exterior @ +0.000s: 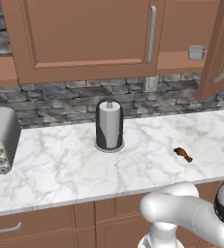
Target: Retrieve the tupperware from the cabinet, then place the raw meat into the tupperware to avoid contamination.
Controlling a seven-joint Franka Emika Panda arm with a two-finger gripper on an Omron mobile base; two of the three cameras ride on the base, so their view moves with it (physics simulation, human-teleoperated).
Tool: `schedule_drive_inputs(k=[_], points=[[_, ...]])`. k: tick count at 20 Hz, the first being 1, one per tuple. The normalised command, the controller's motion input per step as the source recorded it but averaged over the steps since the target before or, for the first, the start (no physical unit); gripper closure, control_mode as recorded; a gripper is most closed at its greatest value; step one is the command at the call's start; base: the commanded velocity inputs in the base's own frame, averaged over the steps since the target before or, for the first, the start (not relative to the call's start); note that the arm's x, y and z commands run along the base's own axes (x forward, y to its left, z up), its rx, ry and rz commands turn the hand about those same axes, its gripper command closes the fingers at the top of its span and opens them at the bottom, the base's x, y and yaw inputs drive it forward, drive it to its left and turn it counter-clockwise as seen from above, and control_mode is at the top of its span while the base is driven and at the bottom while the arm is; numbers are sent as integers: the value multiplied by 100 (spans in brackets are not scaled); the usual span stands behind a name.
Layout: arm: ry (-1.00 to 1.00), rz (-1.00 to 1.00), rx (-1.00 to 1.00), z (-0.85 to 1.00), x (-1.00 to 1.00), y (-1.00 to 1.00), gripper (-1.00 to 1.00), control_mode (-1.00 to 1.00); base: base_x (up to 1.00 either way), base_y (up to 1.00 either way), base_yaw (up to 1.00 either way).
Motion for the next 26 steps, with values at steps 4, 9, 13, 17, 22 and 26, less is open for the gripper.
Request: schedule_drive_inputs(k=[4, 9, 13, 17, 22, 26], points=[[0, -8, 4, 0, -11, -22, -100, -100, 0, 0, 0], [-5, -6, -1, 34, -31, 20, -100, -100, 0, 0, 0], [-7, -5, 0, 30, -43, 37, -100, -100, 0, 0, 0], [-7, -4, 0, 22, -41, 42, -100, -100, 0, 0, 0], [-11, -1, -2, 12, -25, 54, -100, -100, 0, 0, 0], [-15, 0, -7, 5, -19, 53, -100, -100, 0, 0, 0]])
